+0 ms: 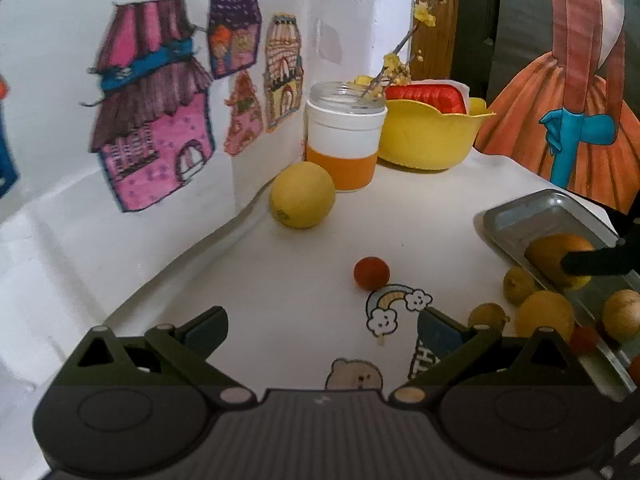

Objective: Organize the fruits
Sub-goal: 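Grasp a red cherry tomato with the left tool while the right tool grasps a small brown fruit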

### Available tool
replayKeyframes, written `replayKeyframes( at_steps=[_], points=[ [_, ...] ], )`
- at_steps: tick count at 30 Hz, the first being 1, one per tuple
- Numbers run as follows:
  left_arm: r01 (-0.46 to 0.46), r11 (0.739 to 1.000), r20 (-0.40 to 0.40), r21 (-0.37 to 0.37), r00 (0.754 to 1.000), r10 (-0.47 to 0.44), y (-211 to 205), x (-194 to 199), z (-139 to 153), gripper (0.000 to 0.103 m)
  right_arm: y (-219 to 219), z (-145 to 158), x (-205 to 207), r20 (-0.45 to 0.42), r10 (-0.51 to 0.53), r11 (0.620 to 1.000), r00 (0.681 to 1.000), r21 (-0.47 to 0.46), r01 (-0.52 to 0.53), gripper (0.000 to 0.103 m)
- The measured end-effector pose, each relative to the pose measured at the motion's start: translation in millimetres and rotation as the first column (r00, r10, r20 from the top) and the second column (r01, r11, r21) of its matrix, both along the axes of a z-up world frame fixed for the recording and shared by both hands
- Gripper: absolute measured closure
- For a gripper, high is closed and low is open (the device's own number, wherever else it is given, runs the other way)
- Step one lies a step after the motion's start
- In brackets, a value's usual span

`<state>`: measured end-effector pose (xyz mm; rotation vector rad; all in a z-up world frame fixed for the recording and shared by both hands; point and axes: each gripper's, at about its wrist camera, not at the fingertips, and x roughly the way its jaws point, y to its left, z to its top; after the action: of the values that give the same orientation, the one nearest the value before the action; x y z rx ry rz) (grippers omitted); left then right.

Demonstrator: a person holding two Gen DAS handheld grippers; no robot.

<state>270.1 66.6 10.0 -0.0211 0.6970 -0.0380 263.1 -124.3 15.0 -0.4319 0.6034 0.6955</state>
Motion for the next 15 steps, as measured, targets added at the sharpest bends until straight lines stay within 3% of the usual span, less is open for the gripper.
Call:
replayKeyframes(
  at_steps=[10,15],
  points=[
    [0.026,1.000,0.011,-0.015,1.000,-0.026,-7.5,22.6,-8.6,0.001,14.0,-13.0,11.9,0.028,0.052,0.997,0.998,-0.057,-0.050,0.028],
    [0.053,0.998,0.014,-0.024,0.998,-0.053,-10.3,33.8,-10.2,0.006,17.4,-18.9,18.8,0.019,0.060,0.995,0.998,-0.079,-0.059,0.045]
  ],
)
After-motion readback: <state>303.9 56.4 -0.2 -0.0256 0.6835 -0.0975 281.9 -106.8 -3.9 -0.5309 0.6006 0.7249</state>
